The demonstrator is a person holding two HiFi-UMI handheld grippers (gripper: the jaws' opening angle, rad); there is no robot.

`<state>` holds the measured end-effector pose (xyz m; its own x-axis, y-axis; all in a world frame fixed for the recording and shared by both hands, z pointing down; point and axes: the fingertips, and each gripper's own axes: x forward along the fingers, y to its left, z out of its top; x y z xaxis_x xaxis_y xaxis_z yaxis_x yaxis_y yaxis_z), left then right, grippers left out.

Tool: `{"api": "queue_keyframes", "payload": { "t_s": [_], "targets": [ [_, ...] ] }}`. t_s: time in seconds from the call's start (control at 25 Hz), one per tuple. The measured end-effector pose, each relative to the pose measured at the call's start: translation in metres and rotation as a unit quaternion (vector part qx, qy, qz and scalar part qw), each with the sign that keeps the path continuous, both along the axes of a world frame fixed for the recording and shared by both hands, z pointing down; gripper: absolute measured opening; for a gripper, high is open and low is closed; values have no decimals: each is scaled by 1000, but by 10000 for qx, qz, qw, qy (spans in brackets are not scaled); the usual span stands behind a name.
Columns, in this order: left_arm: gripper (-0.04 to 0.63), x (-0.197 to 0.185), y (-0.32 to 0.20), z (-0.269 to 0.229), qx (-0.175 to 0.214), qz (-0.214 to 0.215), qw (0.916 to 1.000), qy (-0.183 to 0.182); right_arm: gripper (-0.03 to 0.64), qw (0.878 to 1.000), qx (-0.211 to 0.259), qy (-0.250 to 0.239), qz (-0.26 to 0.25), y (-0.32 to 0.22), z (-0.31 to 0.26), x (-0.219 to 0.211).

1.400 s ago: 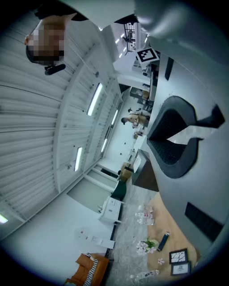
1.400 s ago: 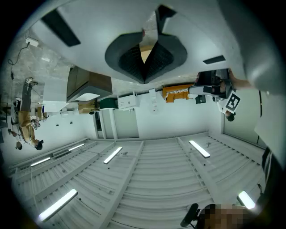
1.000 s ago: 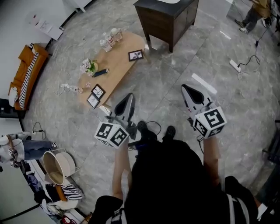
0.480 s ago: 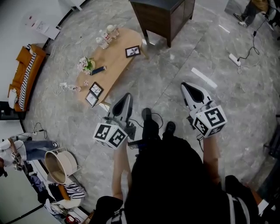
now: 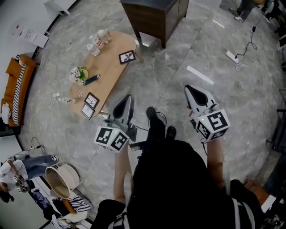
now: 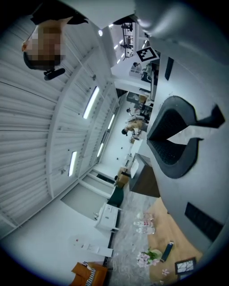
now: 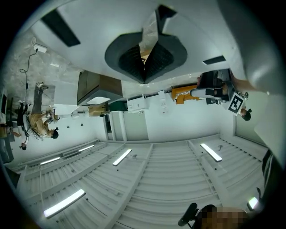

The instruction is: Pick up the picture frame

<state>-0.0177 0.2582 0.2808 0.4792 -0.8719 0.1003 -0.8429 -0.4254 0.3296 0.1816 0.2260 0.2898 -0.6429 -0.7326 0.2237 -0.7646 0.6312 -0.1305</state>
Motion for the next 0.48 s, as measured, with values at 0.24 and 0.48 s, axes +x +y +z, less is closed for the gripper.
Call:
{"api": "queue_keyframes", "payload": {
  "t_s": [0.24,0.48],
  "targets": [
    [12,-16,-67,-21,316,240,9991,-147,12,10000,81,-49,-25,-60,-22,-29],
    [12,-59,-126,-17,247,335,9990,-141,12,9998,203,-52,-38,-113,-31,-74]
  ]
}}
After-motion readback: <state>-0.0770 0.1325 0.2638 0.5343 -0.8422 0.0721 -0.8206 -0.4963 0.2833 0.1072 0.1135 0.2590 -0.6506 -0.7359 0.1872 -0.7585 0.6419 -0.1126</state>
